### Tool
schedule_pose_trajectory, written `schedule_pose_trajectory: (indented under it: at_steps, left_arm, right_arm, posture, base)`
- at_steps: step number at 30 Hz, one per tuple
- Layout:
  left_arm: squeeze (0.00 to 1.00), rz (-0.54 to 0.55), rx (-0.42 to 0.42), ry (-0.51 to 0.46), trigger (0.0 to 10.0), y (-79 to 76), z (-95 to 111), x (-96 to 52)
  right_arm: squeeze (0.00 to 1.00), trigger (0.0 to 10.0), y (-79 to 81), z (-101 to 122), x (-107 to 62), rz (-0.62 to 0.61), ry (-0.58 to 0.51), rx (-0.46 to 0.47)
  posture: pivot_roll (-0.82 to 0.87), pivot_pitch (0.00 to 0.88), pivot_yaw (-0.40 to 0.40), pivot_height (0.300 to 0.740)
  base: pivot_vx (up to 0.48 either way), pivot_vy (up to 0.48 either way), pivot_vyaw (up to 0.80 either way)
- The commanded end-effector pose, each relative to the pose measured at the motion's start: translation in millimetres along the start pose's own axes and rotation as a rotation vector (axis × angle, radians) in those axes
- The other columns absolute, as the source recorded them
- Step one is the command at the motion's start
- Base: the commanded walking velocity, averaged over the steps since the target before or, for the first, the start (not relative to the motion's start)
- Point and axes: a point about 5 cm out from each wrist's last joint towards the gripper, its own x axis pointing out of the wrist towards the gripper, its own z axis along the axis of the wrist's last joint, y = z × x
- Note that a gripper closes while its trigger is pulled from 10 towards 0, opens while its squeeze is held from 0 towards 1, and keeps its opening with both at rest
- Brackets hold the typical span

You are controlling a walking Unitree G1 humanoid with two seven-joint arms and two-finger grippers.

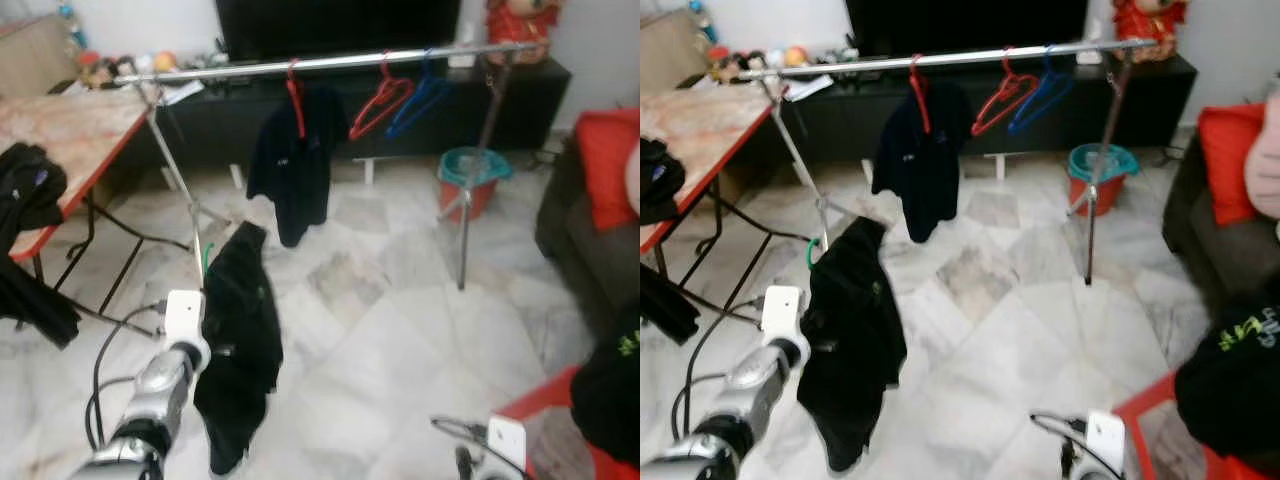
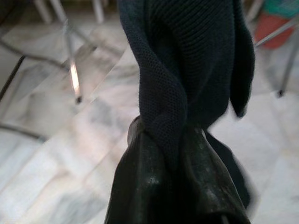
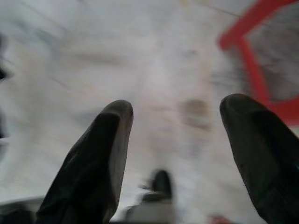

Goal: Hang hanger

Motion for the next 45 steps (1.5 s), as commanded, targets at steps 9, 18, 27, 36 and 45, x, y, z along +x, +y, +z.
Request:
schedule_pose_trajectory:
  at_steps: [9, 18, 27, 36, 45]
  left_arm:
    - [0.00, -0.025, -0.005, -0.051, 10.0, -6.2, 12.1, 5.4]
    - [0.00, -0.016, -0.010, -0.050, 10.0, -9.2, 10.7, 5.9]
    - [0.00, 0.017, -0.053, -0.044, 10.0, -15.1, 0.8, 3.6]
    - [0.00, 0.002, -0.071, -0.049, 10.0, -24.0, -4.6, 2.0]
    - [0.00, -0.038, -0.050, -0.047, 10.0, -29.6, -2.3, 4.2]
  right_arm:
    - [0.00, 10.0, -5.1, -12.3, -2.8, -0.001, 0.037, 0.027]
    - [0.00, 10.0, -1.8, -13.0, -2.7, 0.009, 0.043, -0.001]
    - [0.00, 10.0, -5.1, -4.7, -1.0, 0.017, 0.019, -0.021]
    - [0.00, 10.0, -11.4, -5.7, -1.4, 0.004, 0.027, -0.008]
    - [0.00, 10.0, -16.6, -18.2, -4.7, -0.011, 0.059, 0.010]
  posture:
    - [-0.01, 0.000, 0.089, 0.740]
    - [-0.01, 0.000, 0.077, 0.740]
    - [-0.03, 0.000, 0.026, 0.740]
    - [-0.02, 0.000, 0.017, 0.740]
    - [-0.03, 0.000, 0.043, 0.740]
  base:
    - [0.350, 0.000, 0.00]
    - [0.381, 0.000, 0.00]
    - [0.356, 0.000, 0.00]
    - [0.406, 0.000, 0.00]
    - [0.388, 0.000, 0.00]
